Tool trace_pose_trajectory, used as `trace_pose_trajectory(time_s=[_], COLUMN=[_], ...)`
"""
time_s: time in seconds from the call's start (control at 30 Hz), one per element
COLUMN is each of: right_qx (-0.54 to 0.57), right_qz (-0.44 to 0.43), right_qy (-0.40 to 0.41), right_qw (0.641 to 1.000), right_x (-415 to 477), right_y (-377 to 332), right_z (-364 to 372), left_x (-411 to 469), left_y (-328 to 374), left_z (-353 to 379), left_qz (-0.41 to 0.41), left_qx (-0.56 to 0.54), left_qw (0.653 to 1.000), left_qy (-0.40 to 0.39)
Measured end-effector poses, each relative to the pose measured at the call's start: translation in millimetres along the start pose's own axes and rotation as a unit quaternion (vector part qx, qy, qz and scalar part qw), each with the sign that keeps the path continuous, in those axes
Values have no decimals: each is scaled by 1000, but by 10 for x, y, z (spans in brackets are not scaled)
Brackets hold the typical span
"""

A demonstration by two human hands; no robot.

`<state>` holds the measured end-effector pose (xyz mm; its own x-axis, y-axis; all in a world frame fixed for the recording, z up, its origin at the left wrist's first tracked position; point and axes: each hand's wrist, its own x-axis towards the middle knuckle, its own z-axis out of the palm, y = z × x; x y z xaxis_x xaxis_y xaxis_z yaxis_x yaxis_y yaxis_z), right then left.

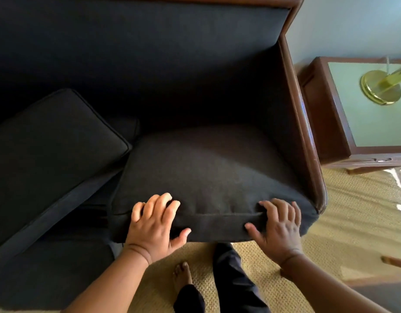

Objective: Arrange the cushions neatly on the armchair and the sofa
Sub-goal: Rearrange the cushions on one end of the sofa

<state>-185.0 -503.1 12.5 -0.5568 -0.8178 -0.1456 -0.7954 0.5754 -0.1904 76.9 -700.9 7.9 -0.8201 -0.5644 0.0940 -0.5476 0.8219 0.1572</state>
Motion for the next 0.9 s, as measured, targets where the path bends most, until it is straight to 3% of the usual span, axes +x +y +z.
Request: trace_pose_trajectory(time_s=[0.07,0.17,0.23,0.33,0.47,0.6,0.7,0.9], right_qx=[-65,-47,-15,22,39,3,-8,-59], right_qz=[0,159,132,34,28,21,31,-38], right_qy=[-117,-195,-227,-281,-335,-400,-406,-436], right_qw=[991,967,965,959,941,916,913,897], right_x=[-98,31,185,434,688,1005,1450,2531], right_y=[7,-96,-194,-386,-431,-256,-31,239], right_z=[288,540,660,753,869,1090,1214,1355], left_x=[-222,-252,-143,119,424,694,1122,2209], left_y=[-142,-348,-448,-488,-396,-385,-488,-802], left_z=[321,540,615,694,834,1116,1342,1725], left_qz=[17,-126,-176,-135,-135,-165,-214,-262], left_qx=[31,74,98,50,-15,-25,-48,-39], left_qw=[992,946,912,905,874,865,851,820], left_qy=[-124,-289,-358,-401,-466,-473,-476,-508])
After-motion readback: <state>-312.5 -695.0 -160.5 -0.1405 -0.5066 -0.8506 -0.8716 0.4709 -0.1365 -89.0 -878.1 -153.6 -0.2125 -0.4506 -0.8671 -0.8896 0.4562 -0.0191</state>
